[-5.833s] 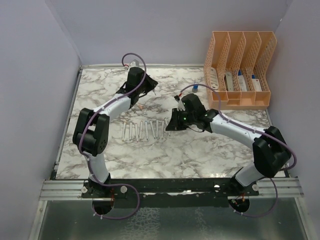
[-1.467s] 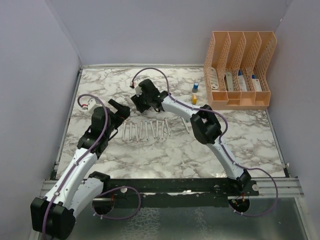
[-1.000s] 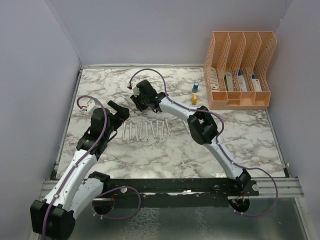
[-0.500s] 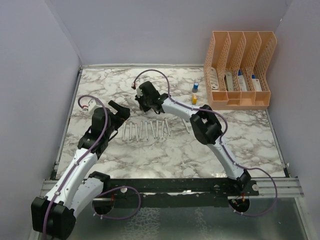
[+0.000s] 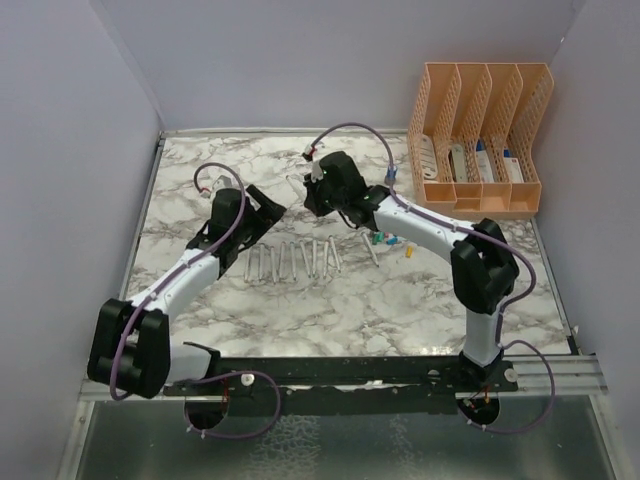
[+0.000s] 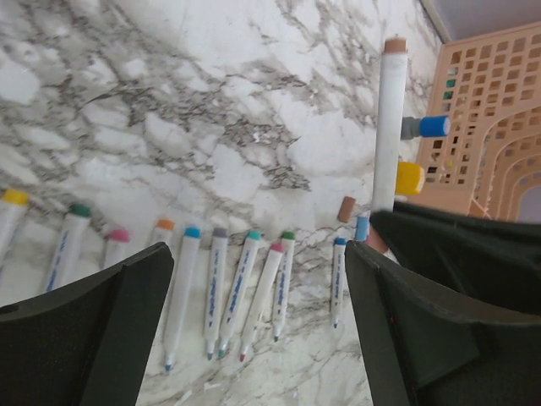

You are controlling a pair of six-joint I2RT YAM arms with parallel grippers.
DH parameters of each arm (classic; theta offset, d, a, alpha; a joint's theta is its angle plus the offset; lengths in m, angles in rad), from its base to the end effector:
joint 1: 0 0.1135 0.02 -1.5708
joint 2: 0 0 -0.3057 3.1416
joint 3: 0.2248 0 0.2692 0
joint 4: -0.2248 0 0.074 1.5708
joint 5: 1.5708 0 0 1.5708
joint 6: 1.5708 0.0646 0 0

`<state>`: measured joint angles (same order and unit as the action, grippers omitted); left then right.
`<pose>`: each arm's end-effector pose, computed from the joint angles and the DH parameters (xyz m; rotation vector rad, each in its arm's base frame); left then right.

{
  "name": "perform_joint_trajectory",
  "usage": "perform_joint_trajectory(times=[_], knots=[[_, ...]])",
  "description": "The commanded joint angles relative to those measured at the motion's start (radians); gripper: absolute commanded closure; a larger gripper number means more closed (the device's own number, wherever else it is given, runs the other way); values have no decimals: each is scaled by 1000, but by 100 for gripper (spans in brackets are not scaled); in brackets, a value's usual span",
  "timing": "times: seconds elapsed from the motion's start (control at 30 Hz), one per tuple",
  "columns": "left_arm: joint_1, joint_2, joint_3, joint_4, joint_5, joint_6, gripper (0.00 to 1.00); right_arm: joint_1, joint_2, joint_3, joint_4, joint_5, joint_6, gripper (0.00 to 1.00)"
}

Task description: Open the pen caps

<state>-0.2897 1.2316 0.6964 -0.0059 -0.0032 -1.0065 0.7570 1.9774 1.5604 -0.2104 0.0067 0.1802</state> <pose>0.2813 -0.0836 0.2482 -0.7766 2.0676 -0.7515 0.3764 0.3550 0.2615 -0.6352 2.1547 0.5108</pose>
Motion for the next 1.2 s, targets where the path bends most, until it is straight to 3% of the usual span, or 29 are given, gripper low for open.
perform_joint_trajectory(times=[0.0,0.37,0.7,0.87,1.17], knots=[[-16,104,98,155,71,-32,15,-1,-111,-96,16,24,62,99],[-117,256,199,253,22,-79,17,-10,-225,-205,-25,-60,276,99],[-170,305,193,286,18,-100,28,-13,-263,-267,43,-111,363,99],[-173,309,187,296,29,-100,39,-13,-275,-281,56,-116,376,99],[-174,318,175,317,55,-104,67,-17,-288,-281,60,-116,371,99]])
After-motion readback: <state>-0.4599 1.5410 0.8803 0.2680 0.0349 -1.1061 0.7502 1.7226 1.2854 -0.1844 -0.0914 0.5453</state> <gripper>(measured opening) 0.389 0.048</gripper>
